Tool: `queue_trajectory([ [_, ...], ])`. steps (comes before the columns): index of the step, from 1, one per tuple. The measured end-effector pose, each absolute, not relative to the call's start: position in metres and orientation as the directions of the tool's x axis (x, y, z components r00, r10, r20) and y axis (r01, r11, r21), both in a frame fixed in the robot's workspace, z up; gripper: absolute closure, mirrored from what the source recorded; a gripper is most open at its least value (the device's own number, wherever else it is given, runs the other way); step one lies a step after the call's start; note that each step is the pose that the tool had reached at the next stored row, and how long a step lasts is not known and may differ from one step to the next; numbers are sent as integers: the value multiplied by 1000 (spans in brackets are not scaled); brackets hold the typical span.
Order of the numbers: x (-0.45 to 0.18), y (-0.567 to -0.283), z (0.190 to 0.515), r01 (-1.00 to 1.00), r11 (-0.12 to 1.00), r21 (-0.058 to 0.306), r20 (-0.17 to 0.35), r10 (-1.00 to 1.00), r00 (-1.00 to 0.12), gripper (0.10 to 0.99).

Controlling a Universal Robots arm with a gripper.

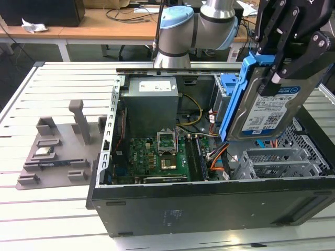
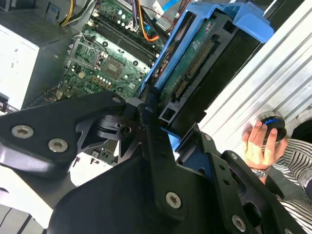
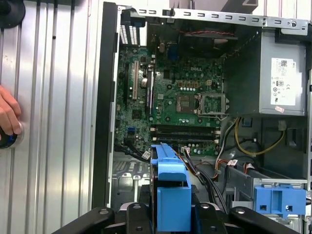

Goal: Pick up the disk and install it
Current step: 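Pick up the disk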

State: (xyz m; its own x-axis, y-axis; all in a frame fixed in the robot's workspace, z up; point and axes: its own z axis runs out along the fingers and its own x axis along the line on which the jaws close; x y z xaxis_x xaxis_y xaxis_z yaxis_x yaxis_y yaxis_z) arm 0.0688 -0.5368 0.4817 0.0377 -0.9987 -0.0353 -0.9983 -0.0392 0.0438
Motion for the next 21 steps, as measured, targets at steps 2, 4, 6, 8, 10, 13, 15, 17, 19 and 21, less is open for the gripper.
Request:
queue_trajectory([
  [2,74,-537,481,-998,-39,44,-35,-999,38,718],
  [4,76,-537,481,-998,-39,44,-35,-999,38,718],
  [6,78,-537,481,-998,-39,44,-35,-999,38,718],
  [8,81,-537,481,-998,-39,44,-35,-999,38,718],
  [10,84,-537,481,-998,-39,44,-35,-999,38,718],
  [13,89,-537,480,-998,-39,44,-35,-999,38,718],
  [15,95,-537,480,-998,-39,44,-35,-999,38,718],
  [17,104,-537,479,-998,-39,44,-35,-999,38,718],
  [19,111,-537,479,-998,-39,44,-34,-999,38,718],
  [21,118,-537,478,-998,-39,44,-34,-999,38,718],
])
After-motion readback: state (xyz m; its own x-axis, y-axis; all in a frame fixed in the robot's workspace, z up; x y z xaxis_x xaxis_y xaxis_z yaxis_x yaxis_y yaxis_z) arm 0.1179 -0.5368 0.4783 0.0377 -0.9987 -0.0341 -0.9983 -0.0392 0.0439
